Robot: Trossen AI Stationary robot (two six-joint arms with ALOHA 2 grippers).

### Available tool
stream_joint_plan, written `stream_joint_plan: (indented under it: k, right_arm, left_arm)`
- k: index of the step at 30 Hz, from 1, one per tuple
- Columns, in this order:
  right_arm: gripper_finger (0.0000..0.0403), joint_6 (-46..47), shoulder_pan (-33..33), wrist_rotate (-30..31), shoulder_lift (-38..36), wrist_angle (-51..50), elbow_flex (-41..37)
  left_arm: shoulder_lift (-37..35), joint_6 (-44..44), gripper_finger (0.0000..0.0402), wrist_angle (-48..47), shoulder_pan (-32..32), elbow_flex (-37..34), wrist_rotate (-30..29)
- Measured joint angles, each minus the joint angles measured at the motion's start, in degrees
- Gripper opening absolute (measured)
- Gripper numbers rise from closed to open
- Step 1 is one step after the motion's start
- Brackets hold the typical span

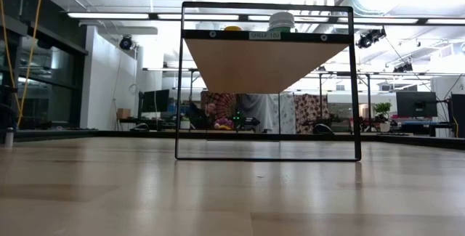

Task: Pick and place medicine bottles onto shelf by color
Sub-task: Put the right light green pill bottle on the shelf

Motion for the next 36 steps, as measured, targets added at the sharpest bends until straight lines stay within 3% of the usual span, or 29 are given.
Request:
stream_joint_plan:
  k: [7,10,17,23,36]
  right_arm:
    - [0.0276,28.35,17.57,1.58,4.03,-3.15,-4.02]
    - [0.0286,40.35,22.97,2.34,7.35,-2.59,-6.11]
    - [0.0287,65.13,29.47,-2.64,15.95,-3.37,-9.68]
    - [0.0287,71.59,31.35,-3.32,22.1,-1.87,-9.9]
    - [0.0287,72.57,31.4,-5.56,32.9,5.57,-9.92]
  left_arm:
    - [0.02,0.01,0.0006,-0.01,0.0,0.01,0.0]
    - [0.02,0.01,0.0006,-0.07,0.0,0.01,0.0]
    - [0.02,0.03,0.0006,-0.09,0.0,0.01,0.0]
    - [0.02,0.03,0.0006,-0.09,0.0,0.01,0.0]
    - [0.02,0.03,0.0006,-0.05,0.0,0.03,-0.15]
